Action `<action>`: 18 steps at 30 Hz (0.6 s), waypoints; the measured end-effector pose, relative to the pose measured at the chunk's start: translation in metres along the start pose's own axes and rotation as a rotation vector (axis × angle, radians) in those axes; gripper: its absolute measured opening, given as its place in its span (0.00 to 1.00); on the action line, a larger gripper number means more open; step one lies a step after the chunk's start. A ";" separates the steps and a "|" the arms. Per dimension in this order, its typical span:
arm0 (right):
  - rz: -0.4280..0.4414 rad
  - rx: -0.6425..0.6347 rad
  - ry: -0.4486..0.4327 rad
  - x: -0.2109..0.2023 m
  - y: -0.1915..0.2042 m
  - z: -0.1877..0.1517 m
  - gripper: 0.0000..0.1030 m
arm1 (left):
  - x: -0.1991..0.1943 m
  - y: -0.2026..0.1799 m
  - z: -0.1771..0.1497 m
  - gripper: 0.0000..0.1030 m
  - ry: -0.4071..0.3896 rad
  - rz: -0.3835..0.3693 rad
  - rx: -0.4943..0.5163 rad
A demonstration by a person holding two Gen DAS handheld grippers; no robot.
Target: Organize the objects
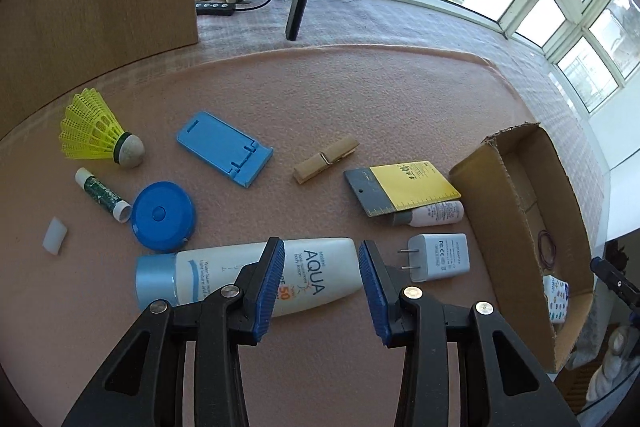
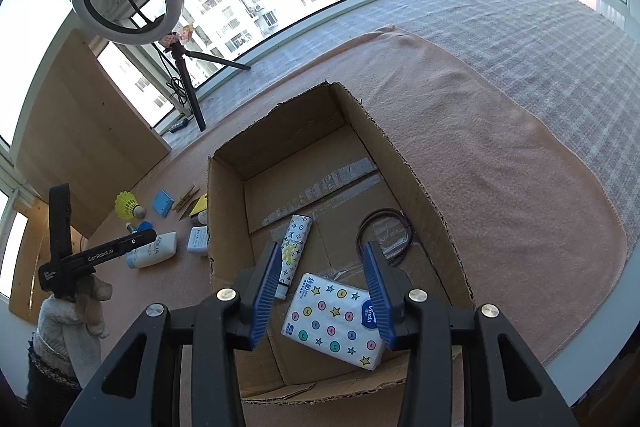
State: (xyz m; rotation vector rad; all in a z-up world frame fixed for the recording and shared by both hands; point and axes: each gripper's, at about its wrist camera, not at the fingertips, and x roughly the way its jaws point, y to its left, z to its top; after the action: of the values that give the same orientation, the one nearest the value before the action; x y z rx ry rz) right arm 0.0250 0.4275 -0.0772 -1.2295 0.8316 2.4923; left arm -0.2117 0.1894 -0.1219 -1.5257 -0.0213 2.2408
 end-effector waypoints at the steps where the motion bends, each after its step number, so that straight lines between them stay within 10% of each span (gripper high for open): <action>1: -0.001 0.000 0.003 0.000 0.001 -0.002 0.38 | 0.002 0.008 0.003 0.34 0.008 -0.012 -0.026; 18: -0.013 -0.027 0.020 -0.013 0.026 -0.029 0.38 | 0.010 0.050 -0.013 0.31 0.099 -0.051 -0.042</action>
State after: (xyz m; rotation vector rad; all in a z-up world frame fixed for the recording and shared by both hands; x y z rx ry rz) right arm 0.0399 0.3894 -0.0711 -1.2660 0.7948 2.4923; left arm -0.2198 0.1445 -0.1488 -1.6383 -0.0766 2.1353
